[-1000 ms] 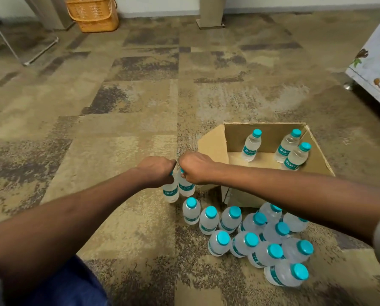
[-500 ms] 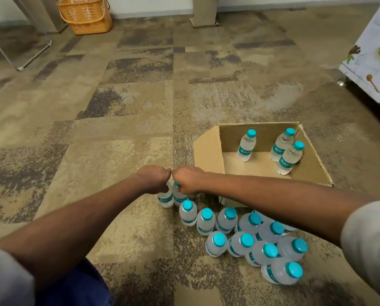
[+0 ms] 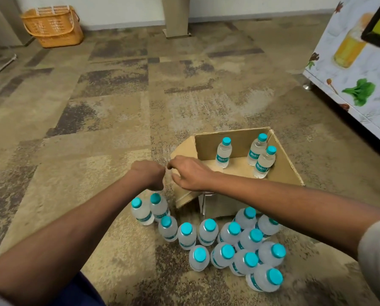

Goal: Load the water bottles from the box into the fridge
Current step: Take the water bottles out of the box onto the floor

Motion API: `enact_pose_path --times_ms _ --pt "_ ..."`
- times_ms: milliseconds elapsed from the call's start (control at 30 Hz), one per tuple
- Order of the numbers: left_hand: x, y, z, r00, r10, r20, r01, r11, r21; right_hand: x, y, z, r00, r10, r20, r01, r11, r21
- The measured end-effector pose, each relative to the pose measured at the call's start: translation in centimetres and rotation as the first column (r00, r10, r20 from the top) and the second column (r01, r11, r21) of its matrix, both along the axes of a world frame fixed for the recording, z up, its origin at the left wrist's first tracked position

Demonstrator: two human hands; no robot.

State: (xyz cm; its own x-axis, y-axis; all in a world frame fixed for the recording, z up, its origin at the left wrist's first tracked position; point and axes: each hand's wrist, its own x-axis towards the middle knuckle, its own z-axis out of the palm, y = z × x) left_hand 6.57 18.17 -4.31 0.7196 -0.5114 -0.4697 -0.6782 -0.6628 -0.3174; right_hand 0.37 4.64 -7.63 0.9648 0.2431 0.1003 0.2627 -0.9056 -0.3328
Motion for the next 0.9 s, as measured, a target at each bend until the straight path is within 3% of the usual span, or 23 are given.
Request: enact_pose_path --times_ms 167,267,367,567,733,900 --pt "-1.6 -6.1 0.7 0.990 -0.082 0.118 0.111 0.956 -0.271 -0.8 -7.3 1.6 0.954 -0.293 0.062 0.297 0.952 -0.070" --pt "-3.1 -10.4 -0.3 0.979 -0.124 0.159 0.183 0.879 -0.440 -1.8 -12.1 1.8 0.870 -0.489 0.061 0.491 0.850 -0.189" --pt "-3.3 -14.7 -1.5 0.980 -0.142 0.140 0.194 0.837 -0.511 -3.1 -16.0 1.5 0.781 -0.621 0.066 0.606 0.729 -0.320" --pt "-0.6 -20.4 -4.6 0.976 -0.180 0.121 0.217 0.851 -0.479 -4.3 -21.0 0.4 0.744 -0.667 0.042 0.596 0.634 -0.492" --pt "0.9 -21.7 -6.1 0.985 -0.175 -0.011 0.157 0.907 -0.390 -5.2 -22.8 -1.1 0.744 -0.666 -0.050 0.511 0.616 -0.600" --pt "0.5 -21.8 -6.7 0.982 -0.190 0.005 0.169 0.857 -0.486 -6.3 -23.4 -2.0 0.768 -0.635 -0.086 0.467 0.647 -0.602"
